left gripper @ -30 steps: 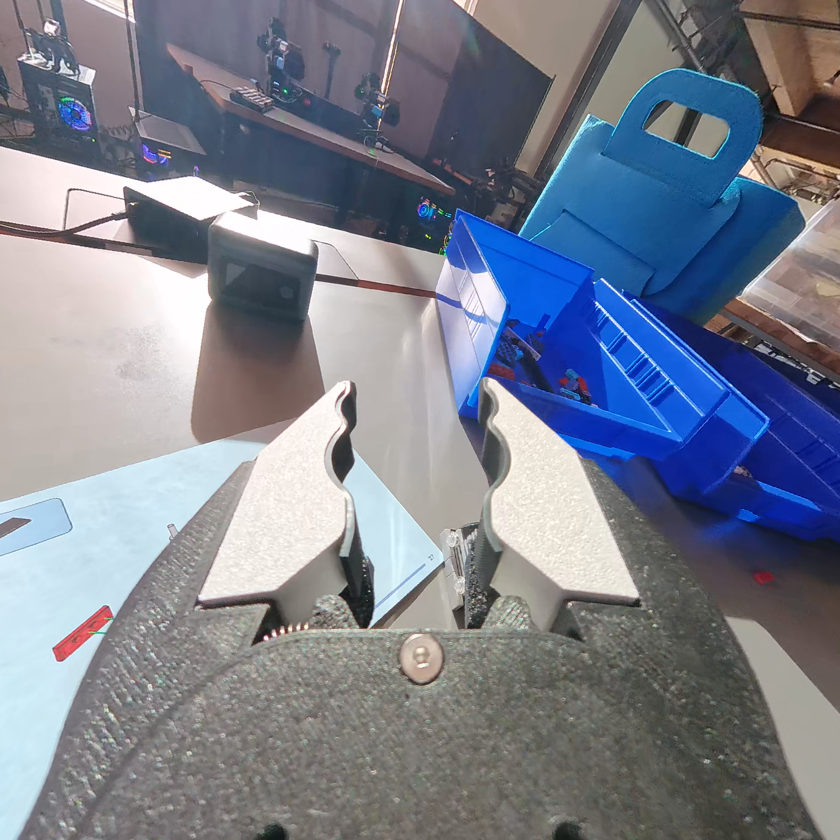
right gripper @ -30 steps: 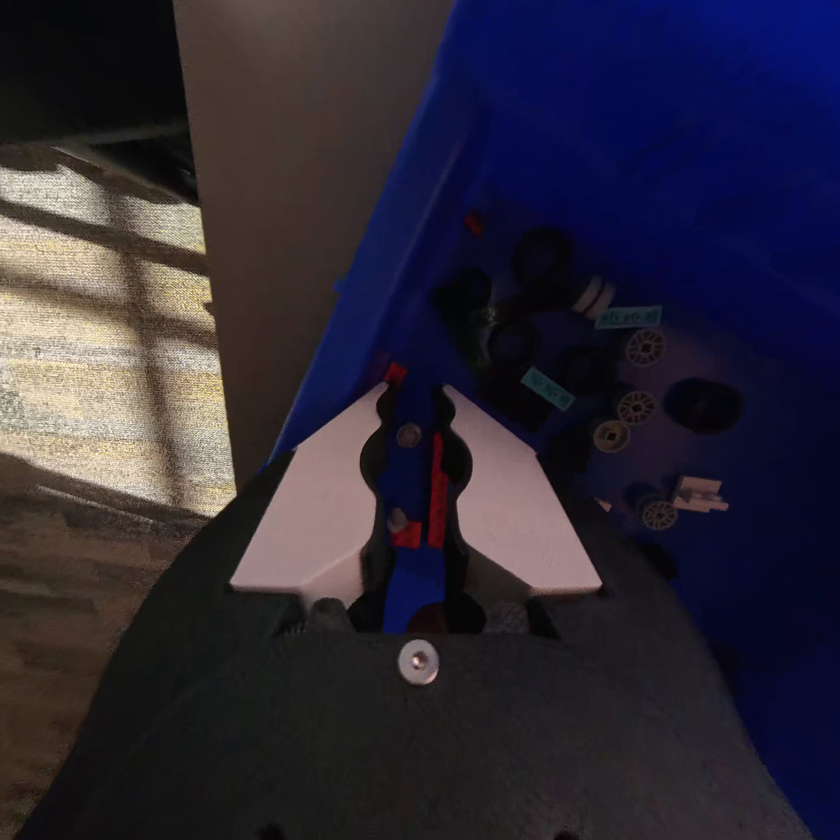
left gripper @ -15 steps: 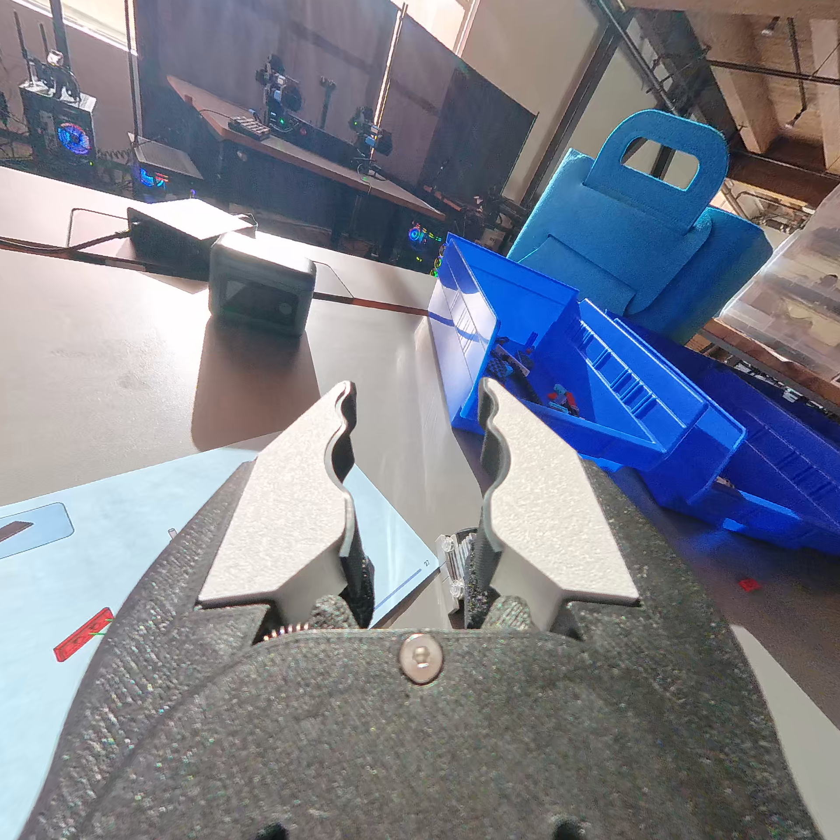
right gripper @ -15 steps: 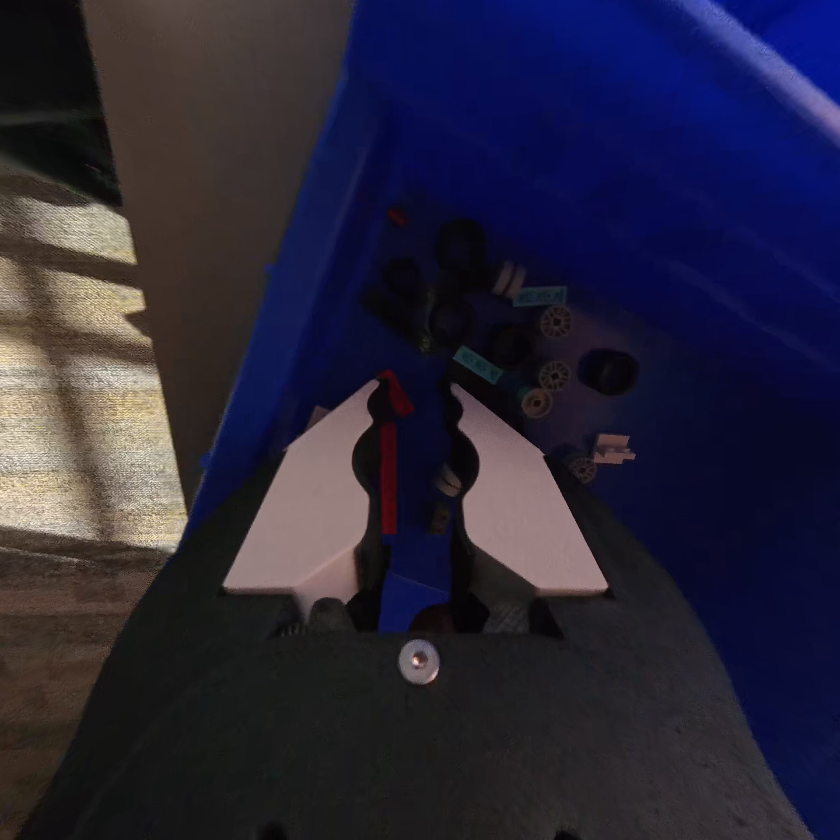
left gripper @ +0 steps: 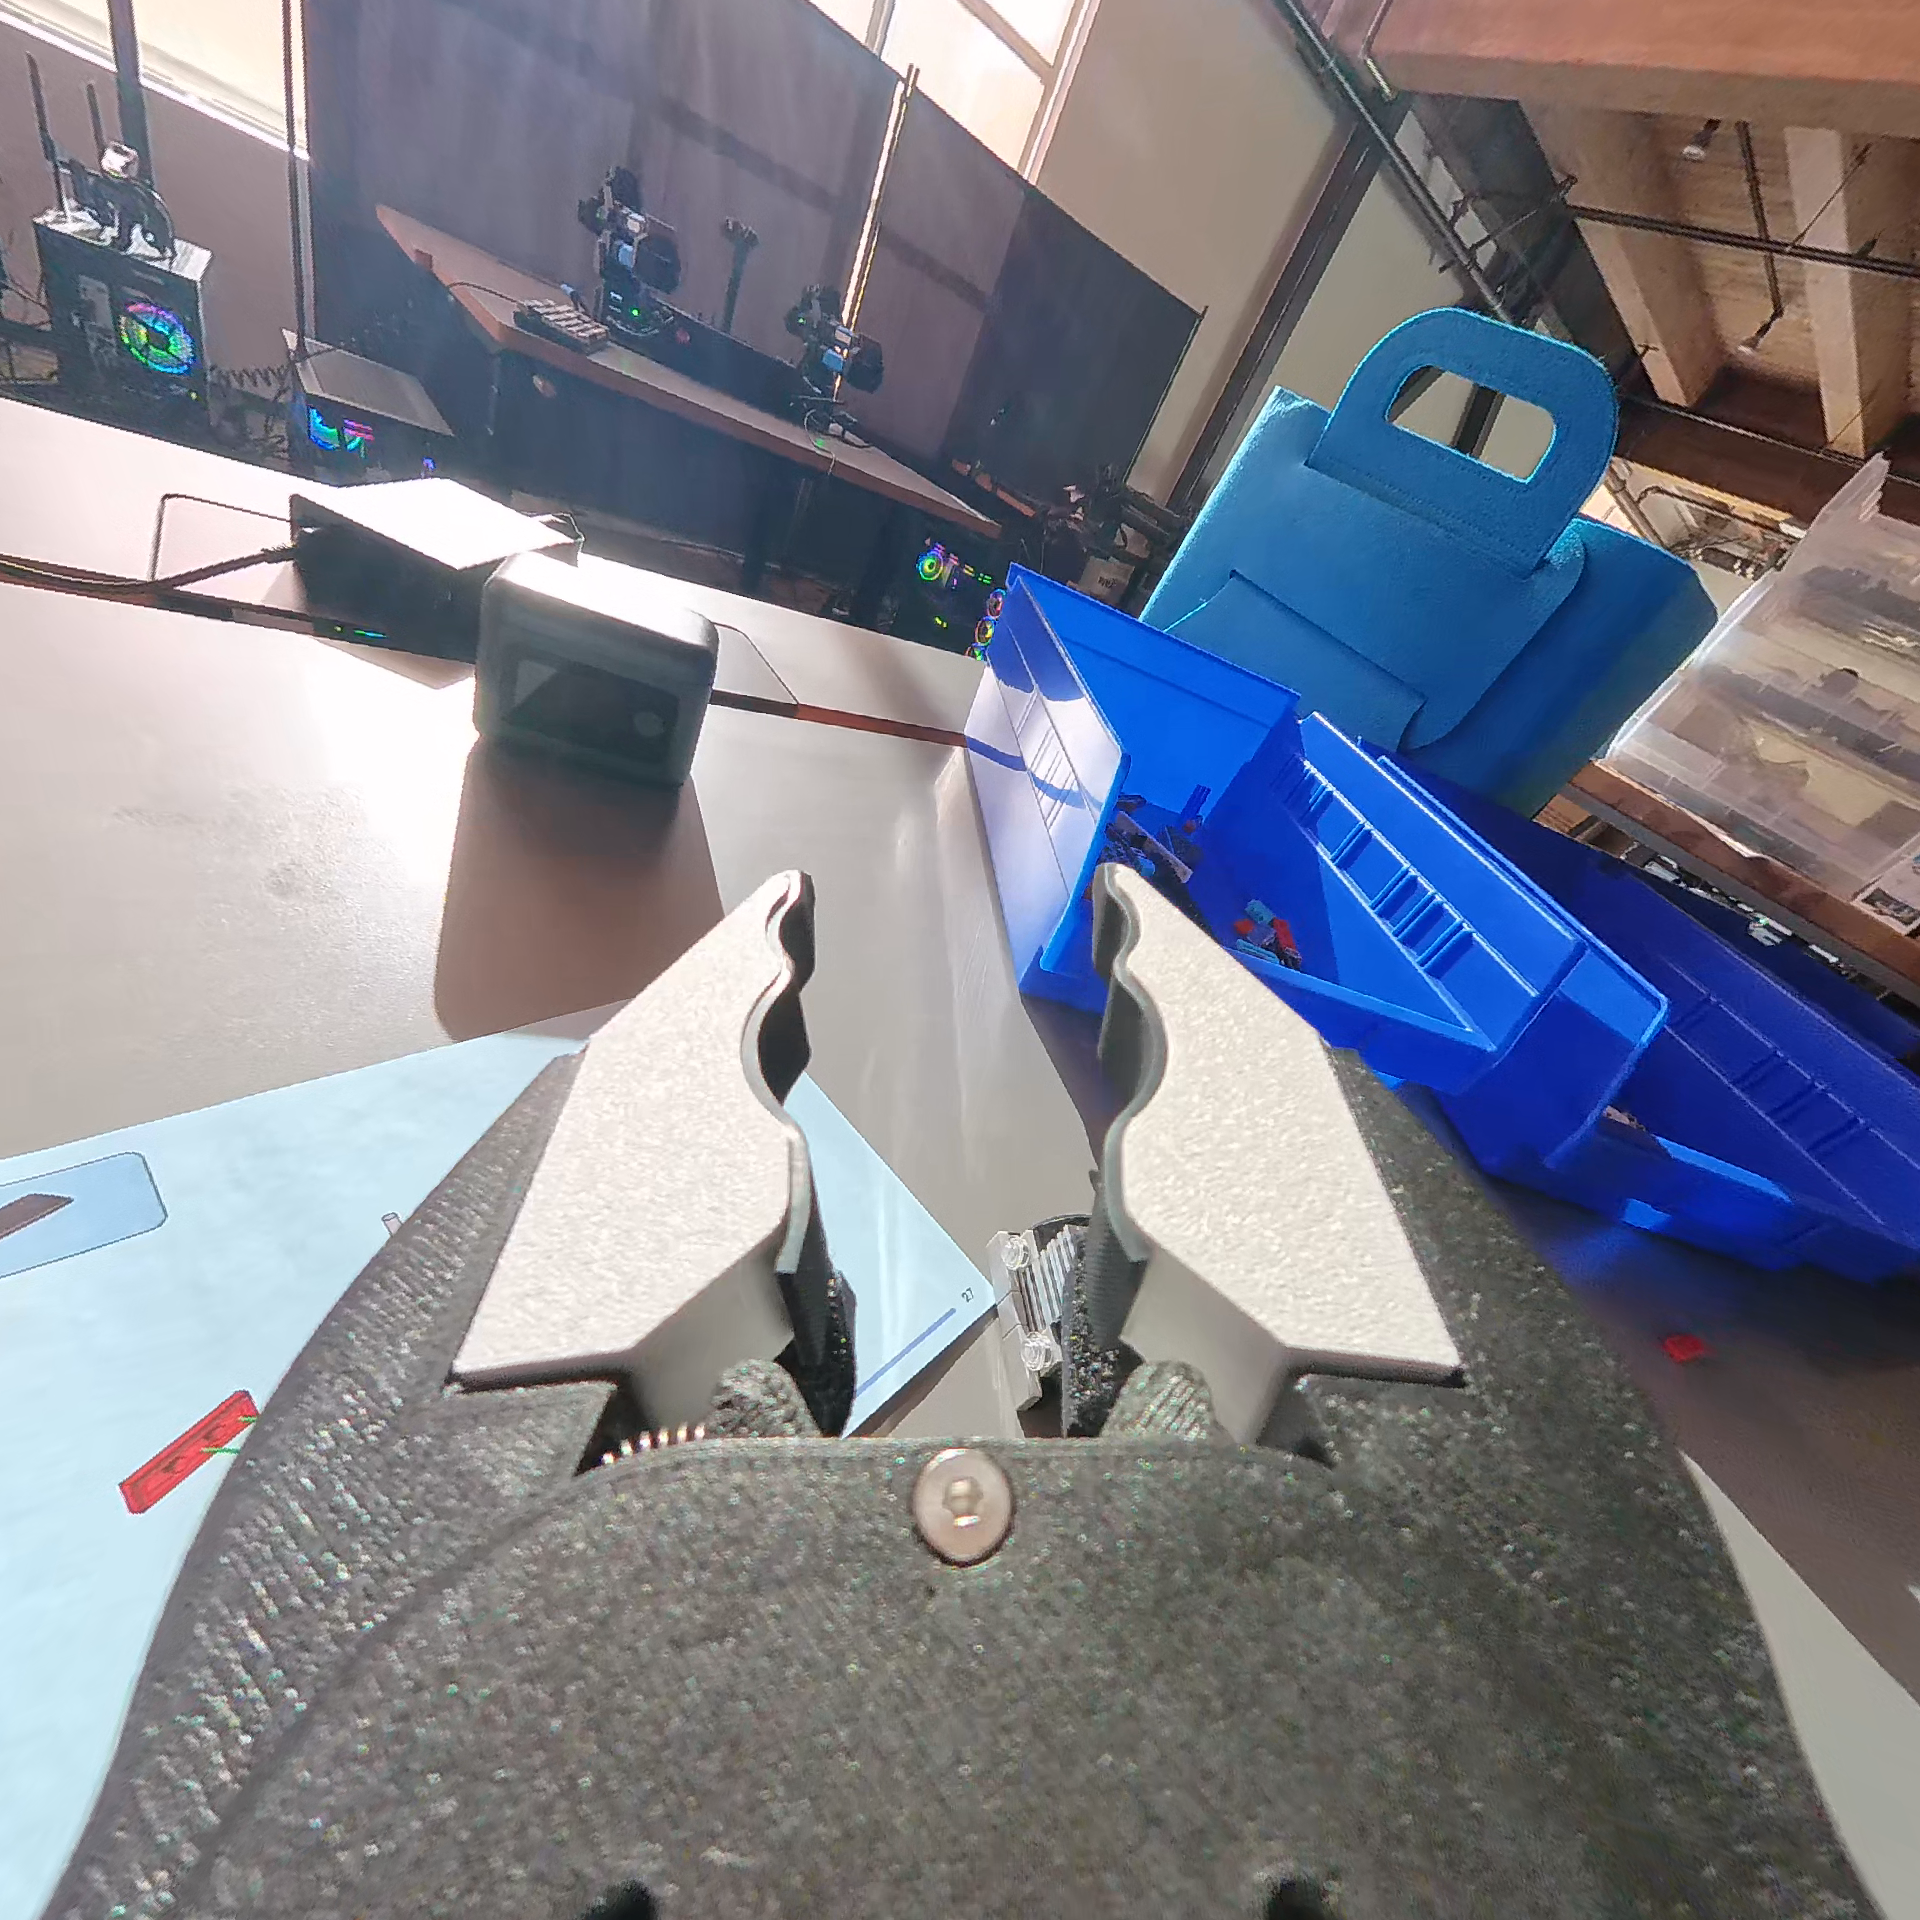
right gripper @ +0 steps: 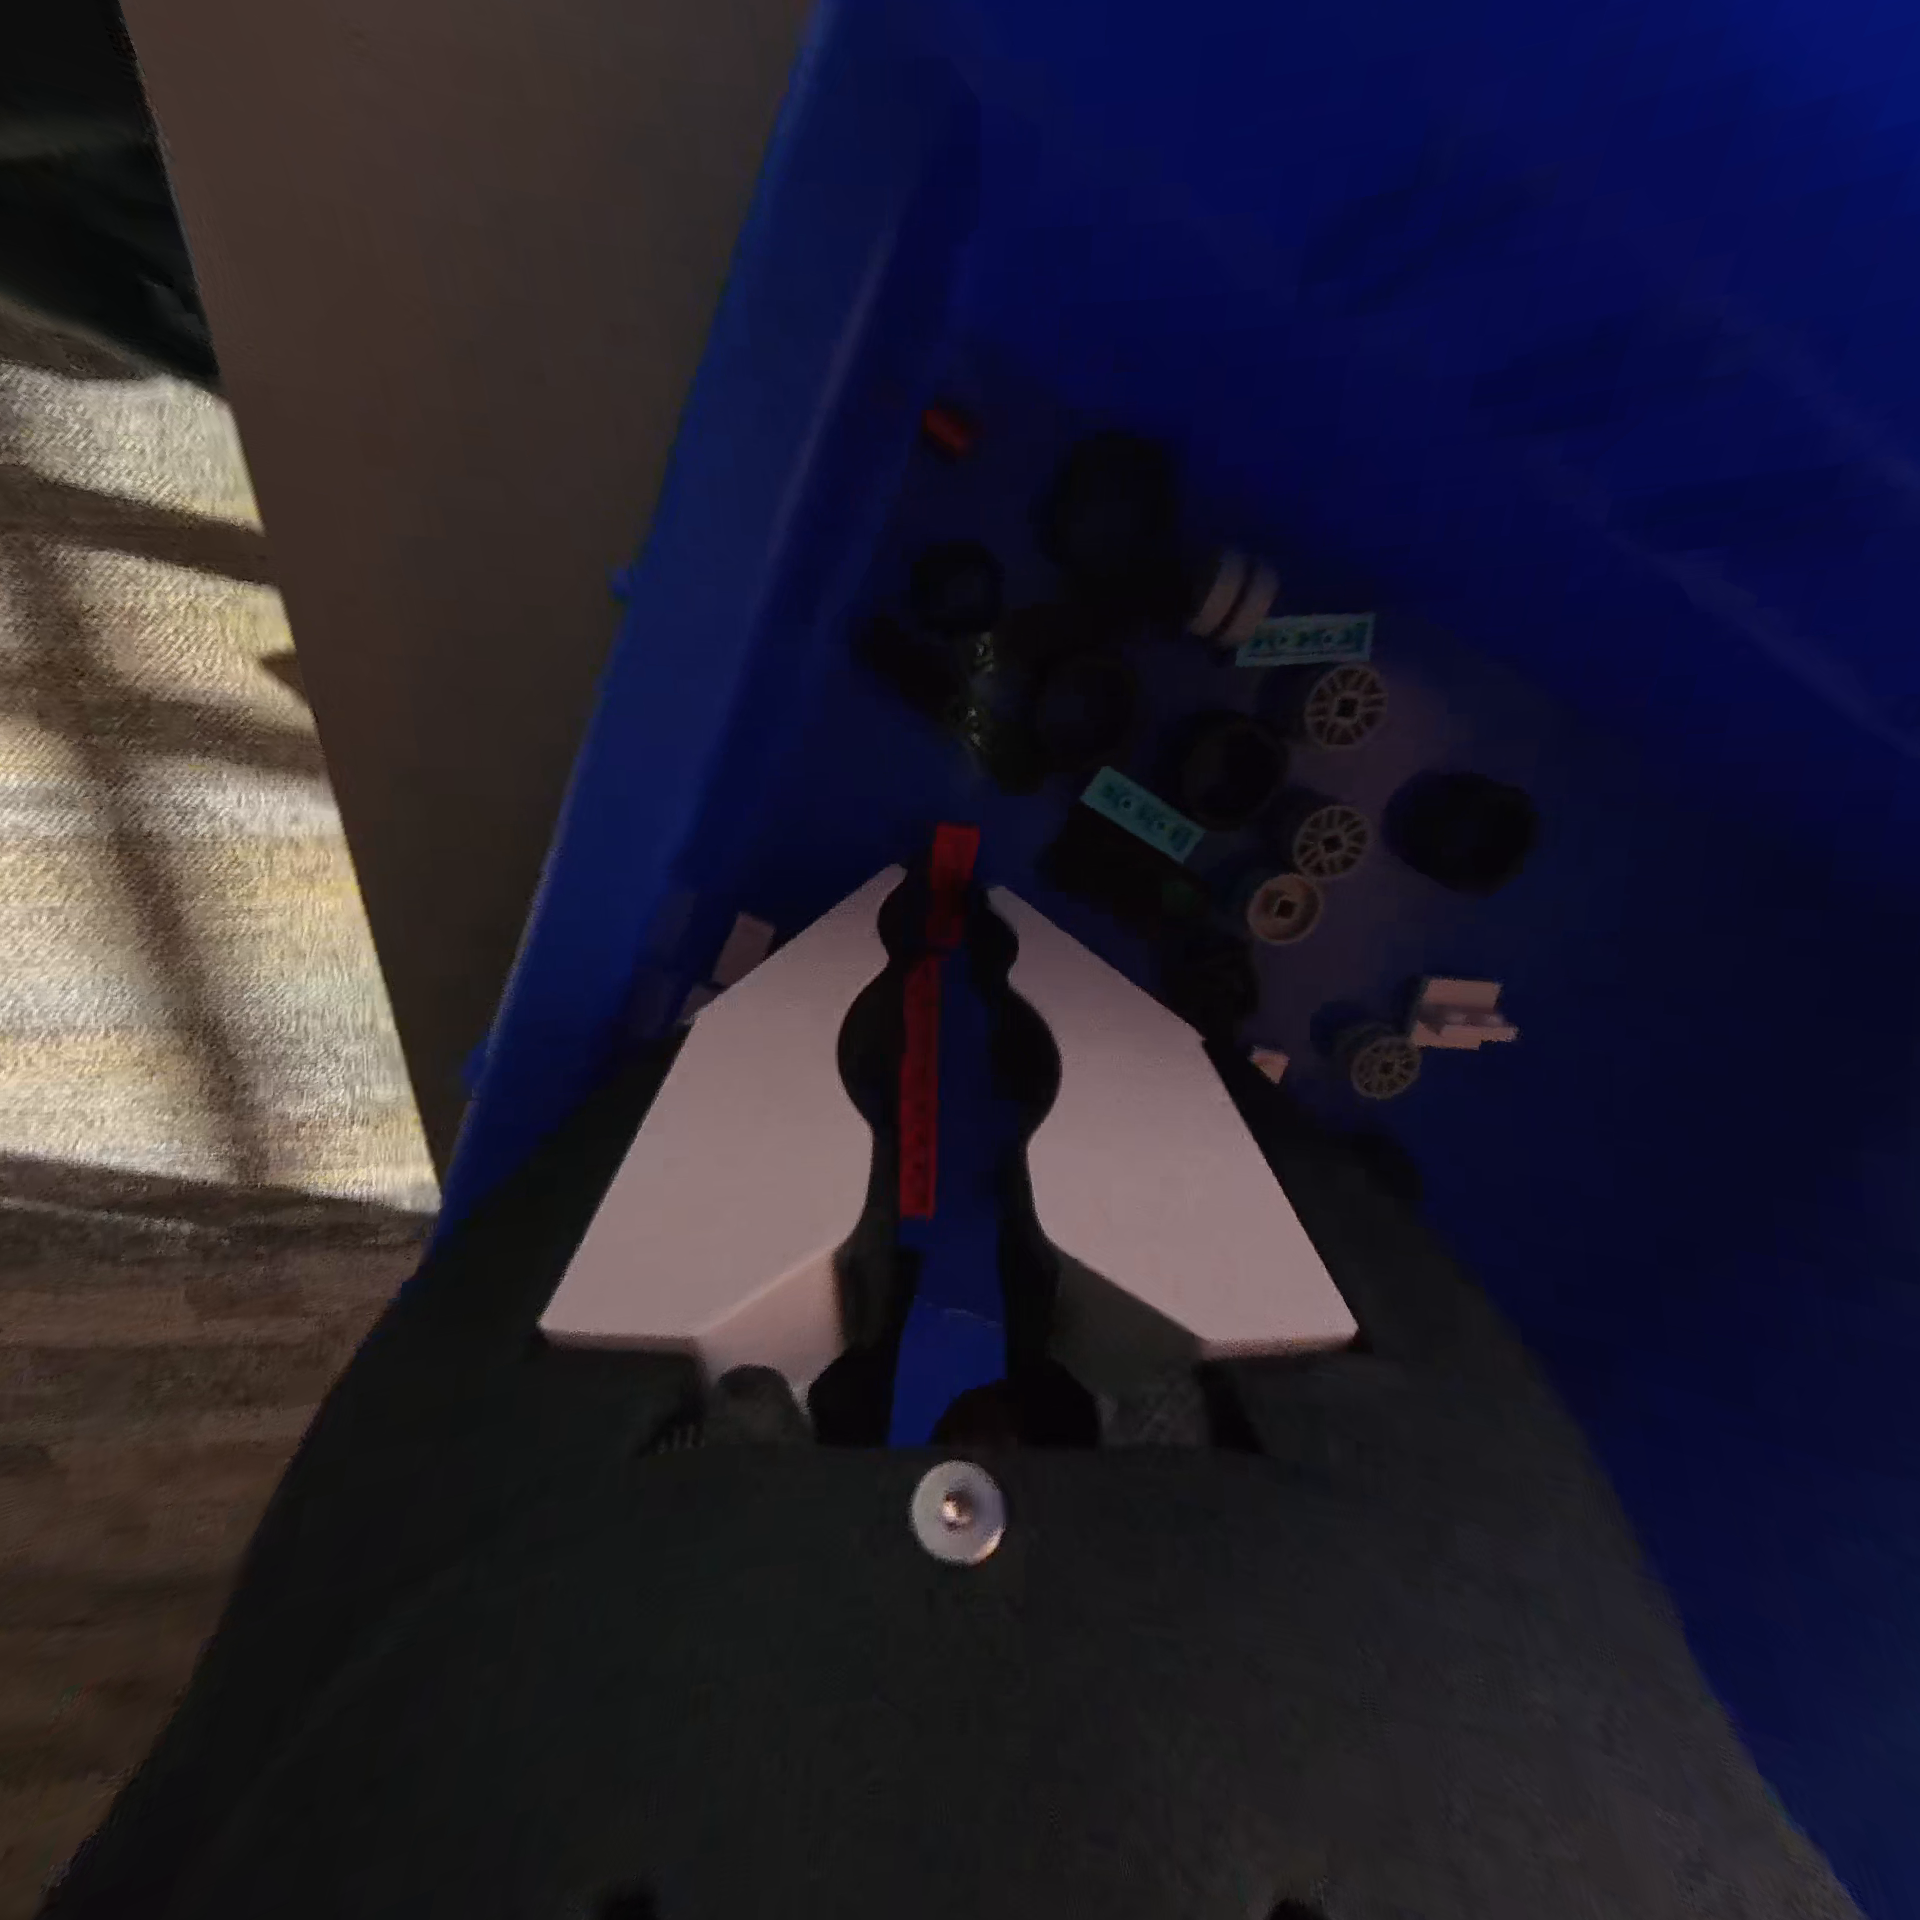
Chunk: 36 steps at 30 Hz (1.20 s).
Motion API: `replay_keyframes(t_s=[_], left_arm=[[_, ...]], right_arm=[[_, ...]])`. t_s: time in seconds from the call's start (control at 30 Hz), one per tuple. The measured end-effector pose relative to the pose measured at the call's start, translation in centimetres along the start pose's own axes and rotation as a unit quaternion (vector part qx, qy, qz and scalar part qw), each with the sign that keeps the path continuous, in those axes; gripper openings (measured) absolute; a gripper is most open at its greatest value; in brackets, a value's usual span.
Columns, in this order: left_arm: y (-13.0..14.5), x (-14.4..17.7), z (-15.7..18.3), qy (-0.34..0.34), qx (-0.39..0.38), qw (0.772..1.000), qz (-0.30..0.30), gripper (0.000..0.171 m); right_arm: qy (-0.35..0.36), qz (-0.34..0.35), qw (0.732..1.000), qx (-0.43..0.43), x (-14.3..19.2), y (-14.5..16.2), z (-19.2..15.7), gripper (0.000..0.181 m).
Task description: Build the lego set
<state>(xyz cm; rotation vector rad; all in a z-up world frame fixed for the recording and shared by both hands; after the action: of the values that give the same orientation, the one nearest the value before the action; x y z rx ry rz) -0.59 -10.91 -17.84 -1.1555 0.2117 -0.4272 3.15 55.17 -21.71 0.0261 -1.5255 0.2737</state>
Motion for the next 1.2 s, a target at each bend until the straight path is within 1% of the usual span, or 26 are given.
replay_keyframes(t_s=[0.07, 0.13, 0.23, 0.33, 0.4, 0.53, 0.63, 0.7, 0.8, 0.87, 0.93, 1.0, 1.03, 1.1, 1.2], left_arm=[[0.0, 0.0, 0.0, 0.001, -0.001, 1.0, -0.001, 0.054], [0.0, 0.0, 0.1, 0.005, -0.002, 1.0, -0.001, 0.054], [0.0, 0.0, 0.2, 0.01, -0.004, 1.0, -0.002, 0.054], [0.1, 0.0, 0.5, 0.016, -0.012, 1.0, -0.003, 0.054], [0.1, 0.0, 0.7, 0.019, -0.018, 1.0, -0.004, 0.054], [0.1, 0.1, 1.0, 0.023, -0.028, 0.999, 0.002, 0.054], [0.0, 0.5, 1.1, 0.031, -0.027, 0.999, 0.01, 0.053], [0.0, 0.9, 1.2, 0.036, -0.018, 0.999, 0.012, 0.053], [0.1, 1.3, 1.0, 0.037, -0.003, 0.999, 0.013, 0.053], [0.1, 1.5, 1.0, 0.038, 0.001, 0.999, 0.011, 0.053], [0.2, 1.5, 1.0, 0.039, 0.002, 0.999, 0.008, 0.053], [0.3, 1.4, 1.0, 0.039, 0.002, 0.999, 0.004, 0.053], [0.3, 1.4, 1.0, 0.039, 0.002, 0.999, 0.003, 0.053], [0.3, 1.4, 1.0, 0.04, 0.003, 0.999, 0.003, 0.053], [0.3, 1.4, 0.9, 0.039, 0.008, 0.999, 0.003, 0.053]], right_arm=[[0.032, 0.033, 0.999, -0.026, 1.7, -0.9, 0.1, 0.011], [0.069, 0.089, 0.992, -0.052, 4.2, -2.5, -0.3, 0.011], [0.116, 0.191, 0.972, -0.069, 7.2, -6.6, -1.9, 0.011], [0.144, 0.26, 0.952, -0.07, 7.7, -11.7, -4.0, 0.011], [0.149, 0.306, 0.936, -0.086, 6.6, -15.6, -4.6, 0.011], [0.125, 0.354, 0.92, -0.113, 1.3, -22.8, -4.4, 0.011], [0.131, 0.348, 0.918, -0.139, -2.2, -26.5, -3.0, 0.01], [0.145, 0.325, 0.922, -0.152, -3.7, -27.8, -2.0, 0.01], [0.159, 0.284, 0.931, -0.165, -5.4, -28.4, -1.2, 0.013], [0.163, 0.271, 0.934, -0.164, -5.7, -28.3, -1.4, 0.021], [0.172, 0.266, 0.934, -0.163, -5.0, -27.7, -1.9, 0.023], [0.172, 0.267, 0.934, -0.166, -3.4, -26.3, -2.6, 0.024], [0.173, 0.267, 0.932, -0.171, -2.2, -25.1, -2.9, 0.024], [0.181, 0.26, 0.931, -0.181, 0.7, -21.8, -3.5, 0.024], [0.214, 0.224, 0.929, -0.204, 5.9, -14.8, -3.8, 0.024]])
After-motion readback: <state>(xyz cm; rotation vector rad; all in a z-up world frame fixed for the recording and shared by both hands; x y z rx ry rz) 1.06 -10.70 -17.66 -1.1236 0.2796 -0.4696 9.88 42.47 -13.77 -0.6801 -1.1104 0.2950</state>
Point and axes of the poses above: each gripper's, where its closed fingertips meet, x back along the fingers, y out of its underside, z = x × y across the jaws, the point moved 6 cm from there along x, back along the fingers, and after that the axes turned 2 degrees about -z, right-handed, at the moved point
